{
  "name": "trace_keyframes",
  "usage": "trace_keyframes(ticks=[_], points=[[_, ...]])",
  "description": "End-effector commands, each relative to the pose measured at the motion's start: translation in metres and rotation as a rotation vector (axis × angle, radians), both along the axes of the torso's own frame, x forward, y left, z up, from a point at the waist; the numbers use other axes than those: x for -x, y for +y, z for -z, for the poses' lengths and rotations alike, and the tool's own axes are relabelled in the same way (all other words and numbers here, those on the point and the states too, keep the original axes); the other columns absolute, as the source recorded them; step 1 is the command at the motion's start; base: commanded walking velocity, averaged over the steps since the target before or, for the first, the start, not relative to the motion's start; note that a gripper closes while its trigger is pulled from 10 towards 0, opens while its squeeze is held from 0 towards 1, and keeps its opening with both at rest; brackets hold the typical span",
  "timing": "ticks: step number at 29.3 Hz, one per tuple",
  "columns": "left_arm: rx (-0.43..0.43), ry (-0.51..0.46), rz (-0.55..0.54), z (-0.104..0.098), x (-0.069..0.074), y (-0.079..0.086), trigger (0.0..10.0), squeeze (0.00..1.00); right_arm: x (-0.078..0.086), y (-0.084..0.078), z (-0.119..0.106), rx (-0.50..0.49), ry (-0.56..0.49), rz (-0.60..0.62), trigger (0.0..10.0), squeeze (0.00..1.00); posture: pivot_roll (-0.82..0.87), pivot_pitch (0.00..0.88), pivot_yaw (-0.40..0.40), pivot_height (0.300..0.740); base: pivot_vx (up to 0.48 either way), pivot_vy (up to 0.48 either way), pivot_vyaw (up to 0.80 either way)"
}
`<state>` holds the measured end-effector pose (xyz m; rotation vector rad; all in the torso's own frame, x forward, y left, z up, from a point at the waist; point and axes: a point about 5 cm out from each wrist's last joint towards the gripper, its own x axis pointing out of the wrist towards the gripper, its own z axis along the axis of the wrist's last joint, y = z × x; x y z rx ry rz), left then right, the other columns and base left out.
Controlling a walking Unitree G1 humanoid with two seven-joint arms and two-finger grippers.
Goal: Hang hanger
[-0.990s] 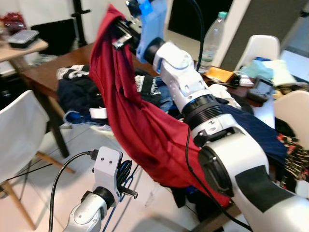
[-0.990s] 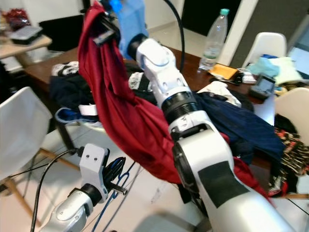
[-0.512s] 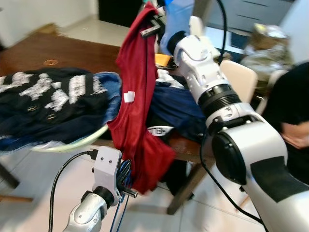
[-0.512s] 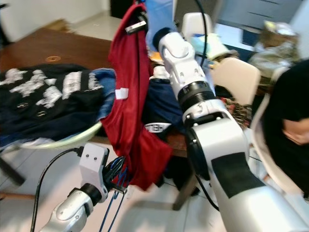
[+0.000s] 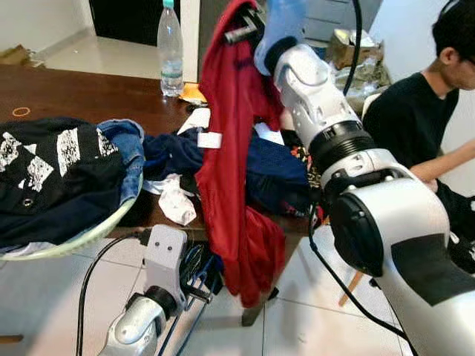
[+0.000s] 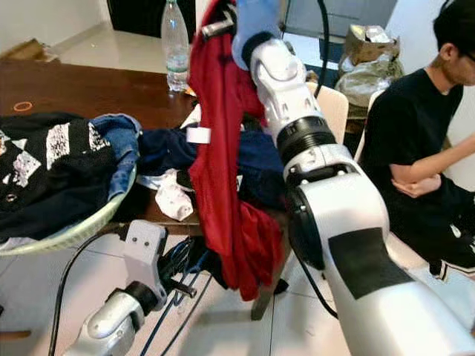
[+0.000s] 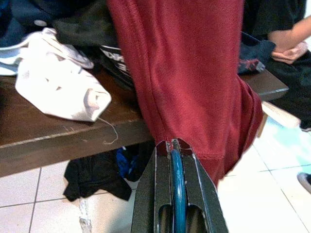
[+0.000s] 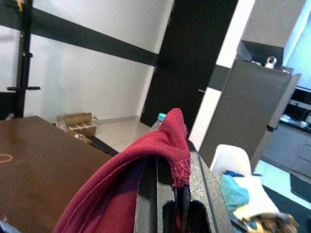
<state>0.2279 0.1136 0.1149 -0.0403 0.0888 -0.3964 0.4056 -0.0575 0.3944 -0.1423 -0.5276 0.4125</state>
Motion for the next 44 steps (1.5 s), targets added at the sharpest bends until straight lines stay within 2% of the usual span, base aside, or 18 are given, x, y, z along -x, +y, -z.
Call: trace_keyframes(ticks=[1,3,8,17,24,32,39,42,43,44], points=[[0.027,-0.013,0.006,-0.002,-0.001,-0.003,10.0,0.0,0.002,-0.001,-0.008,-0.01,-0.029,-0.003,10.0,0.0,0.22,0.071,-0.124,0.74,0.48,0.0,0.0],[0.029,-0.015,0.005,-0.002,-0.002,-0.004,10.0,0.0,0.004,0.005,-0.007,0.015,-0.052,-0.042,10.0,0.0,0.22,0.069,-0.127,0.74,0.48,0.0,0.0],[0.029,-0.019,0.008,-0.002,-0.003,-0.005,10.0,0.0,0.003,0.01,0.002,0.057,-0.033,-0.043,10.0,0.0,0.22,0.065,-0.128,0.74,0.48,0.0,0.0],[0.028,-0.022,0.009,-0.002,-0.003,-0.005,10.0,0.0,0.002,0.009,0.003,0.051,-0.029,-0.03,10.0,0.0,0.22,0.066,-0.128,0.74,0.48,0.0,0.0],[0.033,-0.023,0.012,-0.002,-0.004,-0.006,10.0,0.0,0.005,0.005,-0.01,0.025,-0.062,-0.035,10.0,0.0,0.22,0.062,-0.132,0.74,0.48,0.0,0.0],[0.044,-0.03,0.001,-0.003,-0.003,-0.005,10.0,0.0,0.006,0.007,-0.012,0.019,-0.068,-0.046,10.0,0.0,0.22,0.067,-0.132,0.74,0.074,0.0,0.0],[0.058,-0.032,0.01,-0.003,-0.002,-0.006,10.0,0.0,0.012,0.011,-0.037,-0.05,-0.108,-0.002,10.0,0.0,0.22,0.073,-0.138,0.74,0.0,0.0,0.0],[0.066,-0.034,0.014,-0.003,-0.002,-0.009,10.0,0.0,0.024,0.012,-0.072,-0.129,-0.17,0.007,10.0,0.0,0.23,0.078,-0.157,0.74,0.0,0.0,0.0],[0.066,-0.034,0.014,-0.003,-0.002,-0.009,10.0,0.0,0.024,0.012,-0.072,-0.129,-0.17,0.007,10.0,0.0,0.23,0.078,-0.157,0.74,0.0,0.0,0.0],[0.069,-0.035,0.014,-0.003,-0.001,-0.01,10.0,0.0,0.031,0.013,-0.088,-0.161,-0.202,0.003,10.0,0.0,0.23,0.083,-0.165,0.74,0.0,0.0,0.0]])
